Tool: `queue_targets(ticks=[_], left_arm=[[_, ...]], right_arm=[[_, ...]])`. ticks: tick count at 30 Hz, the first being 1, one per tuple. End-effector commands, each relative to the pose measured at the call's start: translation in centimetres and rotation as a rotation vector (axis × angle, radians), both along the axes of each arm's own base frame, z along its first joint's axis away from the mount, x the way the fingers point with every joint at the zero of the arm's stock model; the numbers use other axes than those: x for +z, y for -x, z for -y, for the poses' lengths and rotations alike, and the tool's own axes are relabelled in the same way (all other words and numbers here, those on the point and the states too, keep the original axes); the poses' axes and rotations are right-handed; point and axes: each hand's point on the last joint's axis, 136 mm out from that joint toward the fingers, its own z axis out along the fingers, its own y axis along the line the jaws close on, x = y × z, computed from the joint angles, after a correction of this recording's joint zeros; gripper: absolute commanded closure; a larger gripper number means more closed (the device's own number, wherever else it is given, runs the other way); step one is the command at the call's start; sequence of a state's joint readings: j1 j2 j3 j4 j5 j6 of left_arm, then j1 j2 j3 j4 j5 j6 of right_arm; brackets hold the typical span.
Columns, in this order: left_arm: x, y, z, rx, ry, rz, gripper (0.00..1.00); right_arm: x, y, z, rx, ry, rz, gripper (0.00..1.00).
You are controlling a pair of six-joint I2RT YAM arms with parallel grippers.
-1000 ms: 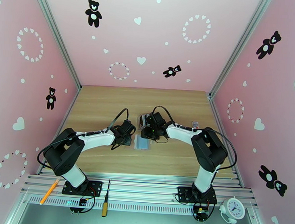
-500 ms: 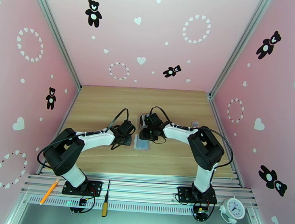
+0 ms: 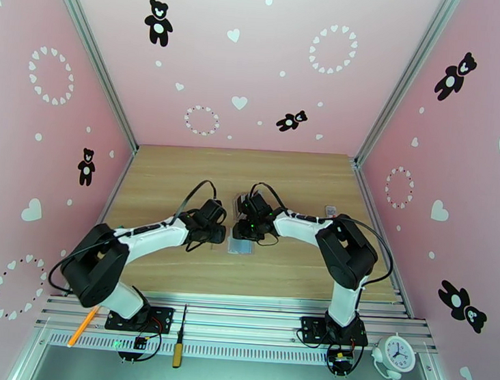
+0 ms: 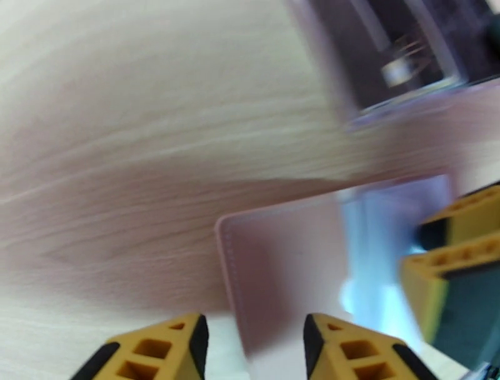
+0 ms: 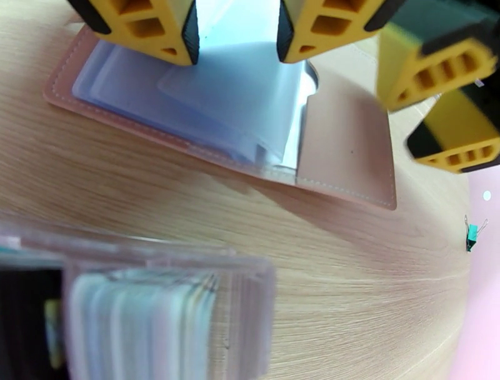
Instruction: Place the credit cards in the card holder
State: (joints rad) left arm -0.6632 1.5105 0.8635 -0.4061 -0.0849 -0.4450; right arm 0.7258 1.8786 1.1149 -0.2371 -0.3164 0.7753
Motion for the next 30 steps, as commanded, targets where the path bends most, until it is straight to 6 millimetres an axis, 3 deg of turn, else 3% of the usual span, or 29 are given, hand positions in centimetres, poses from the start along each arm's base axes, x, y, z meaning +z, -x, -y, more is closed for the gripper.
queue_targets(ticks=[1,8,9,13,18,30], left_arm=[[2.4,0.1,0.5,-0.011,0.059,0.018,0.51],[3.8,1.9,2.8,-0.087,0.218,0.015,0.52],[2.6,2.8,2.6,-0.095,0.217,-0.011,0.52],[1.2,4.0,2.7,-0.109,0.252,-0.033,0.37],[0.1,4.7,2.5,-0.116,0.27,-0.031,0.3],[-2.8,4.8,2.3,-0.118,0.236,-0.058,0.26]], right_arm=[[-0.9,0.6,-0.2,-0.001,0.005,-0.032,0.61],[-0.7,0.6,-0.6,-0.007,-0.023,-0.042,0.61],[-0.7,0.5,-0.7,-0.009,-0.028,-0.044,0.62],[-0.8,0.5,-0.9,-0.016,-0.046,-0.056,0.62],[-1.0,0.4,-0.9,-0.023,-0.054,-0.064,0.62],[-1.0,0.4,-0.9,-0.033,-0.065,-0.069,0.62]])
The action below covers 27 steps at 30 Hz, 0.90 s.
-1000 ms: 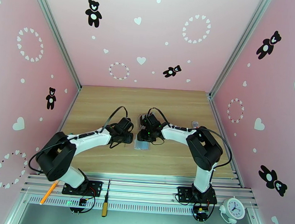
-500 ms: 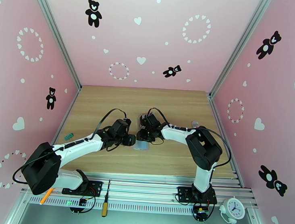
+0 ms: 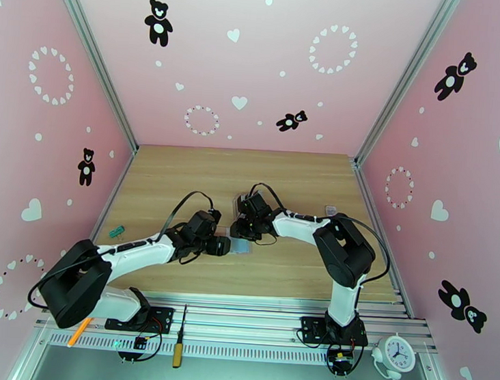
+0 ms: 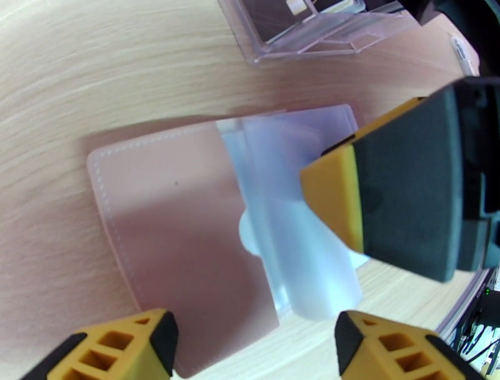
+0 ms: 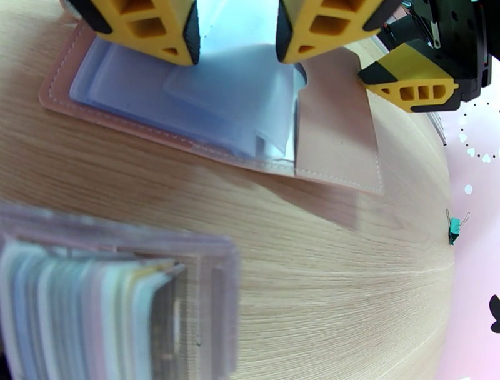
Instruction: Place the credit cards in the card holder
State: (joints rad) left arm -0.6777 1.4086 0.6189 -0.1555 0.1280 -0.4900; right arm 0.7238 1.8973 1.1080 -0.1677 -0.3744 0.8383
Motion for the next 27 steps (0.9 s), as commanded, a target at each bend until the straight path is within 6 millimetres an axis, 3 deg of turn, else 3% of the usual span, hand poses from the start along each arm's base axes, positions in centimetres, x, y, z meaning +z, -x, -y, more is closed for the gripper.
queue_targets(ticks=[1,9,17,27], left_arm=[[-1.1,0.6,0.4,-0.029,0.009,-0.016,0.25],[-3.1,1.2,0.3,-0.037,0.003,-0.053,0.15],[-2.7,1.4,0.5,-0.057,0.019,-0.047,0.12],[-3.0,1.3,-0.6,-0.06,-0.073,-0.045,0.12]], right_arm=[[-1.2,0.5,0.4,-0.008,0.007,-0.036,0.62],[-1.3,0.6,0.1,-0.009,-0.004,-0.045,0.62],[-1.2,0.6,-0.3,-0.01,-0.024,-0.05,0.62],[-0.4,0.1,-1.4,-0.003,-0.066,-0.053,0.62]])
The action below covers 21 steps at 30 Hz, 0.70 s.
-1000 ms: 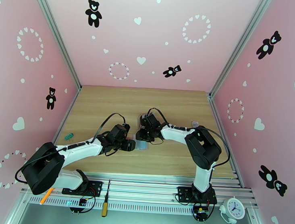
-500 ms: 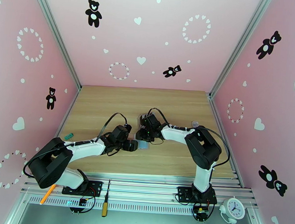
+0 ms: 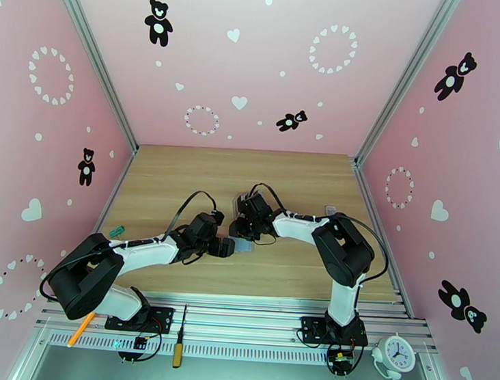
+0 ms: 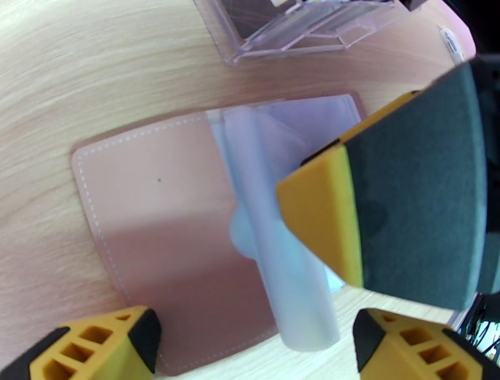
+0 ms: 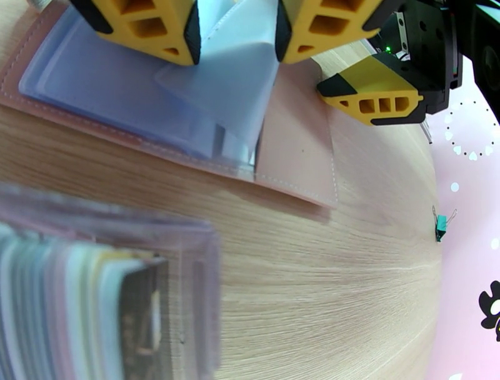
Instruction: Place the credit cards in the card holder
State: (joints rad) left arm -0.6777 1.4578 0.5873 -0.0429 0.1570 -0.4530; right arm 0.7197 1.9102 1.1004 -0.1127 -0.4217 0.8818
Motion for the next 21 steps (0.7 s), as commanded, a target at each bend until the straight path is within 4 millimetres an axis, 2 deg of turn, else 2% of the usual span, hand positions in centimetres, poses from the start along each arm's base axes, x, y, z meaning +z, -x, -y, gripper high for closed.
queue_targets(ticks=[1,9,21], left_arm=[[-2.1,1.5,-1.5,-0.014,-0.105,-0.072,0.12],[-2.4,1.4,-2.5,-0.001,-0.171,-0.061,0.15],[-2.9,1.0,-2.5,-0.002,-0.221,-0.068,0.18]], right_arm=[[-0.5,0.2,-0.8,0.014,-0.013,-0.026,0.62],[0.5,-0.4,-1.4,0.011,-0.041,-0.014,0.63],[1.4,-0.4,-2.3,0.027,-0.083,-0.014,0.63]])
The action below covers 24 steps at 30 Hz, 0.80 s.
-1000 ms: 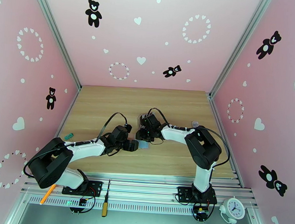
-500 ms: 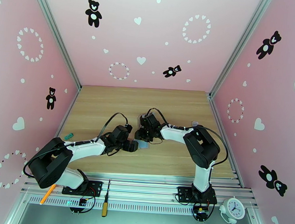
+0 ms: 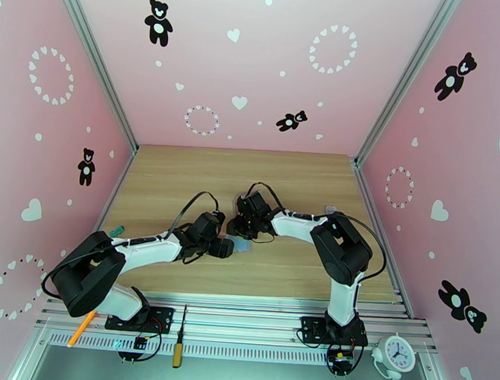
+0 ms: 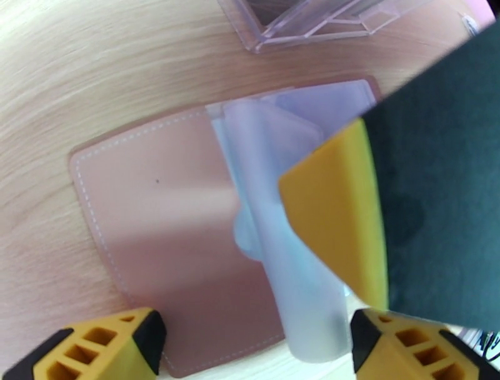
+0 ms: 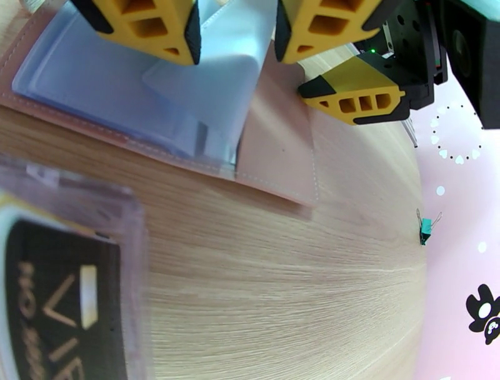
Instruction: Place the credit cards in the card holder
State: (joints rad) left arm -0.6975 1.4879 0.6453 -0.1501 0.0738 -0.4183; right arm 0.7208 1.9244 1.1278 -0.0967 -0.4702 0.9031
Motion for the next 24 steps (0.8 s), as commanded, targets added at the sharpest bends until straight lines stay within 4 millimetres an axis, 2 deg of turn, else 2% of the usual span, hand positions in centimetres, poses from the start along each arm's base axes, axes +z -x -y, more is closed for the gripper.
queue_targets(ticks=[1,7,13,17,20,24], left_arm=[[-2.4,1.3,-1.7,0.002,-0.109,-0.067,0.18],[-2.9,1.2,-1.9,0.01,-0.131,-0.083,0.25],[-2.8,1.2,-1.8,0.01,-0.124,-0.081,0.32],[-2.4,0.9,-1.6,0.009,-0.116,-0.073,0.36],[-2.2,0.7,-1.4,0.008,-0.112,-0.067,0.41],[-1.7,0.2,-1.2,0.011,-0.111,-0.052,0.55]], right_arm=[[0.5,-0.2,-1.2,0.016,-0.032,0.004,0.63],[1.2,-0.2,-1.3,0.017,-0.046,0.011,0.62],[3.9,-0.4,-1.0,0.016,-0.072,0.056,0.61],[5.2,-0.1,-0.1,0.013,-0.059,0.083,0.58],[5.1,-0.1,0.9,0.001,-0.038,0.09,0.58],[4.1,0.0,1.7,-0.003,-0.004,0.083,0.57]])
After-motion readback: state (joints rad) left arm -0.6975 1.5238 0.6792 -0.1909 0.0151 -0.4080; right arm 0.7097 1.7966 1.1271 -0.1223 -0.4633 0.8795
